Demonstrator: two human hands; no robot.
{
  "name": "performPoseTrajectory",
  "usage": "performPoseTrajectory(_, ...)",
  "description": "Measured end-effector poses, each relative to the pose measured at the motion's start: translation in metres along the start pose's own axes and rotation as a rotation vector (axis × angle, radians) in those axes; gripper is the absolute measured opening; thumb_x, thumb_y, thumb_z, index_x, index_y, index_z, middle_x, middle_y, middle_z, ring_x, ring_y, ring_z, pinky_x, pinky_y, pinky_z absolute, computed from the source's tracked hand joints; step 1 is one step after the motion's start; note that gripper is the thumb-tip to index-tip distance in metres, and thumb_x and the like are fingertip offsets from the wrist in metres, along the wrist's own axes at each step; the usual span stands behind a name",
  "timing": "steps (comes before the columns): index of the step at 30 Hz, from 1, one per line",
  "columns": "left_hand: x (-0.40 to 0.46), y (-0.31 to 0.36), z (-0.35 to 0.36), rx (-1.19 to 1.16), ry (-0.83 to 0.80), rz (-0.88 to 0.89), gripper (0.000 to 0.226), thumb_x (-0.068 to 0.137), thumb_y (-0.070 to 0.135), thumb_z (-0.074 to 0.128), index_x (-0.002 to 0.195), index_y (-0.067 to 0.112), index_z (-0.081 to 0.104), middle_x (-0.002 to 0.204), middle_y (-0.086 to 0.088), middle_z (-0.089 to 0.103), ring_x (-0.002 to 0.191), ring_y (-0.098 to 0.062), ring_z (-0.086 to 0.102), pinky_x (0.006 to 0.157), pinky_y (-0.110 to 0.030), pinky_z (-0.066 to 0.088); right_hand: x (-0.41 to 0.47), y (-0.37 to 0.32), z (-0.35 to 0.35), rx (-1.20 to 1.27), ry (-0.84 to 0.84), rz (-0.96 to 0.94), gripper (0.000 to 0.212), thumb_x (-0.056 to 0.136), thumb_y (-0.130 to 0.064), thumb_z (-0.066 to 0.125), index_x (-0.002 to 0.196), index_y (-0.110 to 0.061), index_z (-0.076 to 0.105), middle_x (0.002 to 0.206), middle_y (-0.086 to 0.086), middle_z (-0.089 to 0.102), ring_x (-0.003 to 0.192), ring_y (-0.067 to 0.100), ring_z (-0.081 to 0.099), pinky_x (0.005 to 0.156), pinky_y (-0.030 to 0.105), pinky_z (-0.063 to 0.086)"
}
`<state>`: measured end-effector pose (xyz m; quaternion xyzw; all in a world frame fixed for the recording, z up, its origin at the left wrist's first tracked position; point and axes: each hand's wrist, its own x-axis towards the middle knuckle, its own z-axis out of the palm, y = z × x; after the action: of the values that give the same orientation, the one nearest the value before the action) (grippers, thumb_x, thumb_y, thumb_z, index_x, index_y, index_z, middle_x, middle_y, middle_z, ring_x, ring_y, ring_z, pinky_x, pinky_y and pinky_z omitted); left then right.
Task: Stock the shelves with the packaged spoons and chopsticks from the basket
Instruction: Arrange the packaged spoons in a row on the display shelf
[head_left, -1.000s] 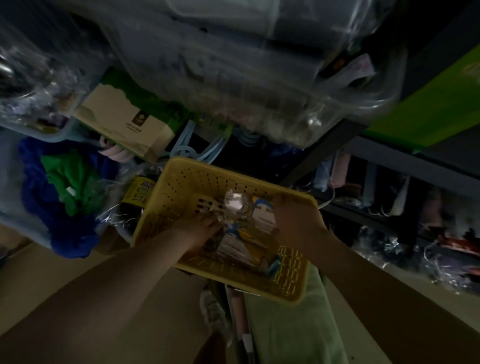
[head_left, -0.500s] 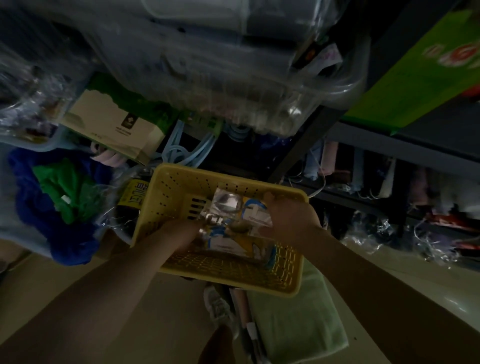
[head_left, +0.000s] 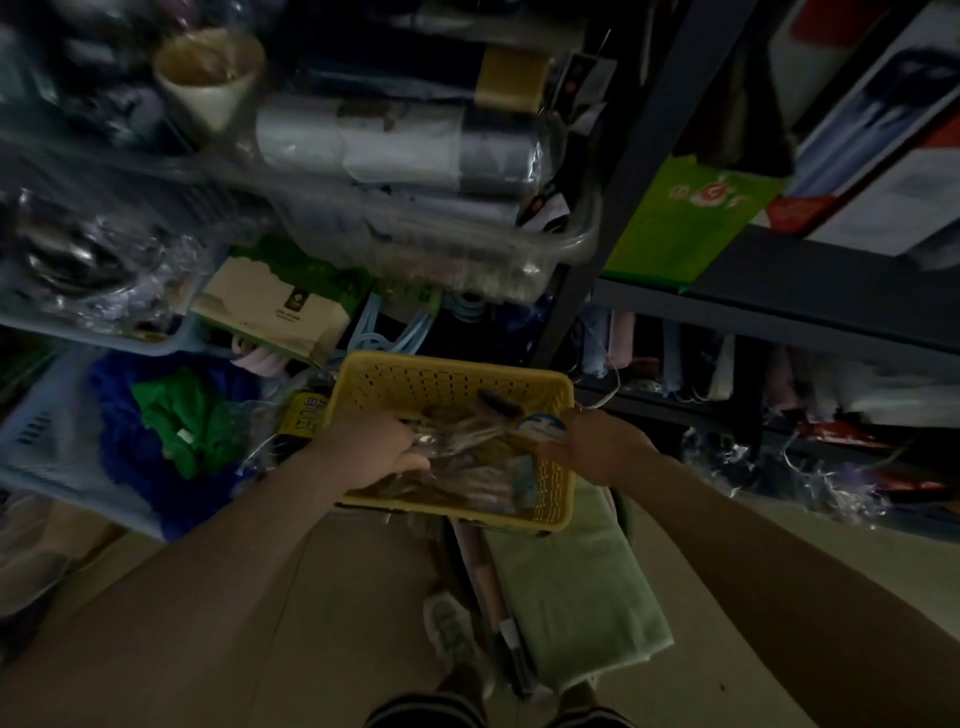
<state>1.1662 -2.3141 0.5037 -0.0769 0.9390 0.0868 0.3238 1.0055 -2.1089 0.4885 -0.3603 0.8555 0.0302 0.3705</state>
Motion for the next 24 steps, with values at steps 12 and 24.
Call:
performPoseTrajectory(12,-0.064,0.099,-0.112,-0.495,0.568,0.143,0.036,0.08,0.041,0.062,0.061,0.011,0.065,0.052,-0.001,0.058,0.052,-0.015,0.055,0.045,-0.02,0.034,-0.147,0.054,-0.077,0.51,0.556,-0.015,0.027,0.088,-0.038,0.058,0.104,-0.016,0.057,0.074,-0.005,0.054,0.065,0.009,0.05,0.052,0.015,0.036)
performPoseTrajectory(24,-0.049,0.324,-0.237,-1.149,0.958,0.462,0.021,0.081,0.017,0.066,0.063,0.026,0.061,0.044,0.013,0.06,0.04,-0.002,0.052,0.043,-0.012,0.042,-0.288,0.253,-0.19,0.601,1.064,0.03,0.044,0.085,-0.035,0.065,0.118,-0.012,0.048,0.1,0.0,0.058,0.087,0.016,0.055,0.074,0.027,0.038)
